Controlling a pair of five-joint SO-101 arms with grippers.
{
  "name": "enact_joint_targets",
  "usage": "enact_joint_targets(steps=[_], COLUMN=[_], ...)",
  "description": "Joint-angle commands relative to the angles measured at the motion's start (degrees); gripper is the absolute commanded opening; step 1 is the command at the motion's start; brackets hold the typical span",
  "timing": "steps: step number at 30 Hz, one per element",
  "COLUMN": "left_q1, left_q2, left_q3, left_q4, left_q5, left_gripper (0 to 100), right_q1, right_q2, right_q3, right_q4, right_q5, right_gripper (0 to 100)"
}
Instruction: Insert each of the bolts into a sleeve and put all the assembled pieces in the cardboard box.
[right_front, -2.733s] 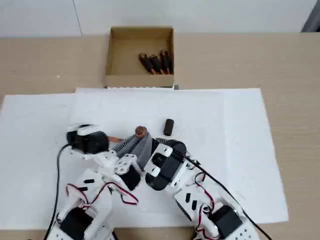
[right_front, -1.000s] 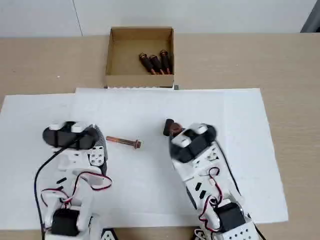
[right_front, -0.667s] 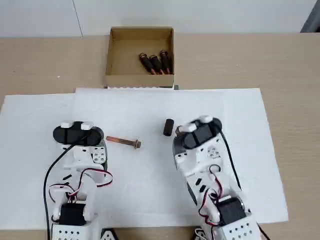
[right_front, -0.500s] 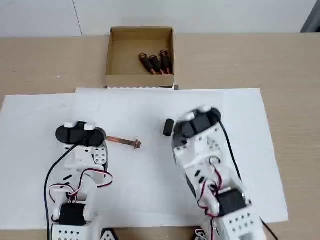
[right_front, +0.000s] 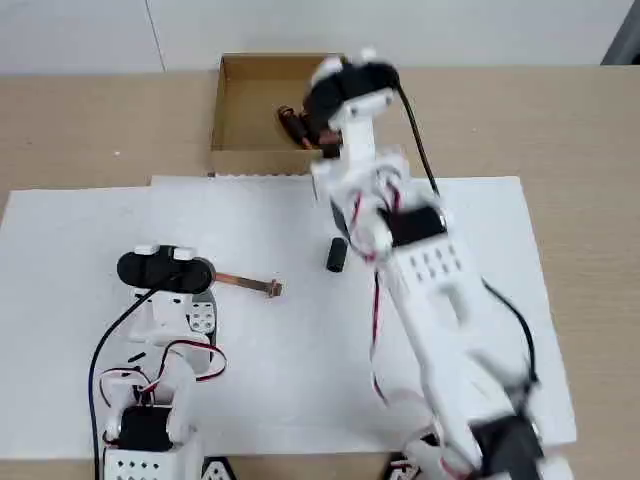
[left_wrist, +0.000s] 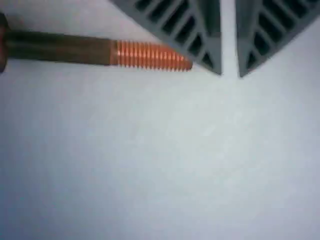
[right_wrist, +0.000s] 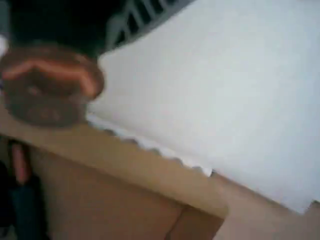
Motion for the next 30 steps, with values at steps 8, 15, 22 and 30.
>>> enact_joint_targets(steps=[8, 15, 22, 30], left_q1=[-0.18, -0.18, -0.18, -0.18], left_q2=[-0.35, -0.35, -0.35, -0.35], left_q3=[-0.31, -0.31, -0.31, -0.31], left_q4=[0.35, 0.35, 0.35, 0.35], left_q5=[-0.44, -0.44, -0.44, -0.44], left_gripper=[1, 1, 1, 1], right_q1=[0.84, -0.13, -1.80, -2.42], right_q2=[32.04, 49.54, 63.69, 74.24], right_q3=[-42.29, -60.84, -76.57, -89.41], right_q4=[-0.13, -0.31, -0.40, 3.38], right_q5=[12.04, 22.77, 29.01, 28.92], right_gripper=[0.4, 0.4, 0.9, 9.8])
